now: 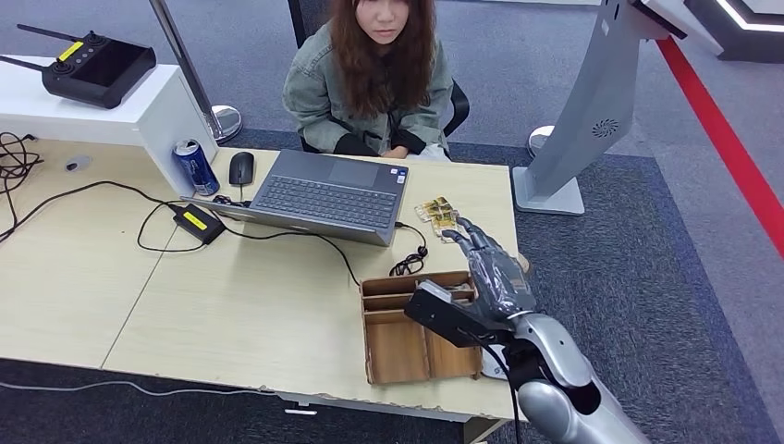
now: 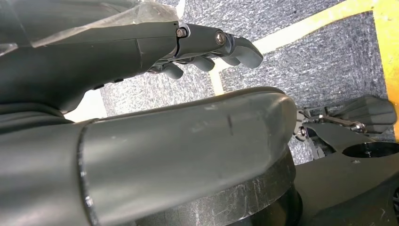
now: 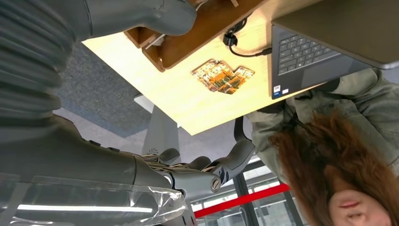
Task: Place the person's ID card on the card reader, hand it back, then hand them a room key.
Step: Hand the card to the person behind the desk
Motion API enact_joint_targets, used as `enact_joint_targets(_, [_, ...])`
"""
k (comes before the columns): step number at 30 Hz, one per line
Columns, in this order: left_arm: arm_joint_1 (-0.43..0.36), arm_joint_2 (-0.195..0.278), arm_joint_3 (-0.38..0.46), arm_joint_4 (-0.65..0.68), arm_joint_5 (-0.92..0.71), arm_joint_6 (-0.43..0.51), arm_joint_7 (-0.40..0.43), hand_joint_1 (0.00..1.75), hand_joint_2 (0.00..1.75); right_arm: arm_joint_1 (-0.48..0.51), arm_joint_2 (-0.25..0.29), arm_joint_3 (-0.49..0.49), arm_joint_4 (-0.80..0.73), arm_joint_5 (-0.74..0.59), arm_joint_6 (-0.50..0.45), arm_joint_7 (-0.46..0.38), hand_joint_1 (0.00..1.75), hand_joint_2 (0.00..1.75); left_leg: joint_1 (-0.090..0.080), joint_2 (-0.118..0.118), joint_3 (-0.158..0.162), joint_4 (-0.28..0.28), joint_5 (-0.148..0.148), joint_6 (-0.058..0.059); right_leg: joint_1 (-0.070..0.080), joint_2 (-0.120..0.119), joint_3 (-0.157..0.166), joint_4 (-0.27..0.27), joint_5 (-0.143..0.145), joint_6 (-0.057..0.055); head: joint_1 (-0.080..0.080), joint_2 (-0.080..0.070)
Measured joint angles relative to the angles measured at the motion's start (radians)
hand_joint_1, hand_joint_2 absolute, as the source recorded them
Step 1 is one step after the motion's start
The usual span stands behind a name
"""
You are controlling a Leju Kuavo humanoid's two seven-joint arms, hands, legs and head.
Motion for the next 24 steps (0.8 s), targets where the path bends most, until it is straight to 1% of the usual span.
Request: enact_joint_targets(24, [0.000, 0.000, 0.001, 0.000, 0.000, -0.003, -0.002, 0.00, 0.00, 0.018, 0.025, 0.001, 0.066, 0.012, -0.009, -0.020, 0.49, 1.75, 0.000, 0.000, 0.000, 0.000, 0.000, 0.000, 0.000, 0.000, 0.000, 0.000, 0.000, 0.000, 0.000, 0.000])
